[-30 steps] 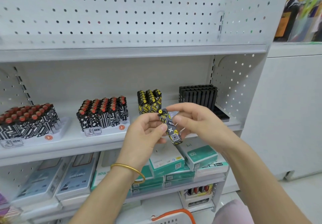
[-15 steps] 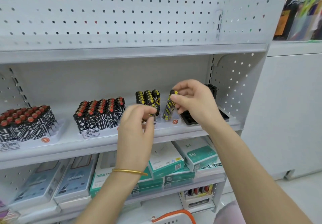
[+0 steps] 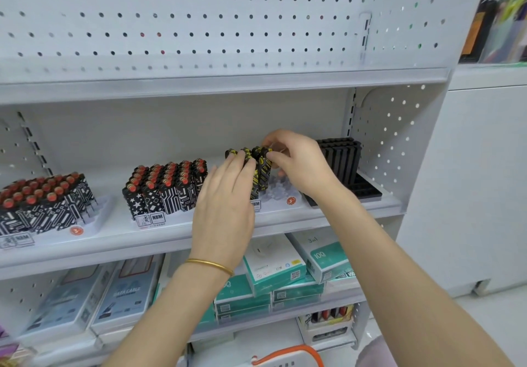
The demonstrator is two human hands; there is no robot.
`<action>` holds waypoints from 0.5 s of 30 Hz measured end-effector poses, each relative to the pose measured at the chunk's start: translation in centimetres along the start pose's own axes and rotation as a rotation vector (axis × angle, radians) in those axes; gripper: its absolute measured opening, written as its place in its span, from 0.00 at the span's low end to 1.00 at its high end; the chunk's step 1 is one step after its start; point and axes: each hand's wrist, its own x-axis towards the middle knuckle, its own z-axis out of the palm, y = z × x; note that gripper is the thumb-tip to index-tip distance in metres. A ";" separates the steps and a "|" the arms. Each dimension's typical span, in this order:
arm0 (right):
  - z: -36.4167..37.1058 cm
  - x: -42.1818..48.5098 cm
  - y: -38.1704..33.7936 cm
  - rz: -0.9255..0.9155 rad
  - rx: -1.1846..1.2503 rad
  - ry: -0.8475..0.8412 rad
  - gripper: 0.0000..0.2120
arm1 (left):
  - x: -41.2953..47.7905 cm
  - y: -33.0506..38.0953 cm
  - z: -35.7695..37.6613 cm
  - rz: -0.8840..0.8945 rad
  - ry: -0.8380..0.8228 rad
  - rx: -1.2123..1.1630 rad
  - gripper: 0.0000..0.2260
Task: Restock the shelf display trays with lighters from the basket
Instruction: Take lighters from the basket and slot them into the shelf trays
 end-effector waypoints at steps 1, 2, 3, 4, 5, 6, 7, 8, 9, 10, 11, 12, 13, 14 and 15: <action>-0.1 0.1 0.0 -0.012 -0.033 -0.011 0.08 | 0.0 0.0 0.1 0.000 0.013 -0.014 0.24; -0.1 0.2 0.0 -0.025 -0.069 -0.030 0.08 | 0.0 0.0 0.1 -0.005 0.017 -0.026 0.25; -0.1 0.3 0.1 -0.037 -0.106 -0.046 0.08 | 0.0 0.0 0.1 -0.007 0.018 -0.033 0.26; 0.0 0.4 0.1 -0.049 -0.145 -0.054 0.09 | 0.0 0.0 0.1 -0.006 0.017 -0.034 0.26; 0.2 0.5 0.2 -0.062 -0.187 -0.049 0.09 | -0.1 0.0 0.1 -0.002 0.017 -0.030 0.25; 0.4 0.5 0.2 -0.078 -0.237 -0.034 0.10 | 0.0 -0.1 0.2 0.000 0.017 -0.027 0.25; 0.7 0.5 0.3 -0.090 -0.290 -0.017 0.10 | 0.0 -0.1 0.2 0.002 0.017 -0.025 0.25; 1.0 0.3 0.4 -0.099 -0.331 -0.001 0.11 | 0.0 -0.2 0.3 0.001 0.015 -0.028 0.25; 1.3 0.1 0.5 -0.104 -0.345 0.006 0.12 | -0.1 -0.2 0.4 0.000 0.011 -0.031 0.26; 1.4 -0.2 0.6 -0.110 -0.340 0.009 0.14 | -0.1 -0.2 0.4 0.001 0.006 -0.029 0.26; 1.3 -0.6 0.7 -0.114 -0.323 0.017 0.15 | -0.1 -0.3 0.4 0.005 0.008 -0.022 0.26; 1.2 -1.0 0.7 -0.114 -0.298 0.036 0.17 | 0.0 -0.3 0.3 0.007 0.015 -0.019 0.26; 0.9 -1.5 0.5 -0.113 -0.267 0.071 0.18 | 0.0 -0.2 0.1 0.010 0.031 -0.028 0.27; 0.5 -2.2 0.3 -0.102 -0.229 0.114 0.19 | -0.1 -0.1 -0.1 0.013 0.057 -0.048 0.27; 0.2 -3.1 -0.1 -0.088 -0.185 0.153 0.19 | -0.4 0.1 -0.5 0.019 0.095 -0.075 0.26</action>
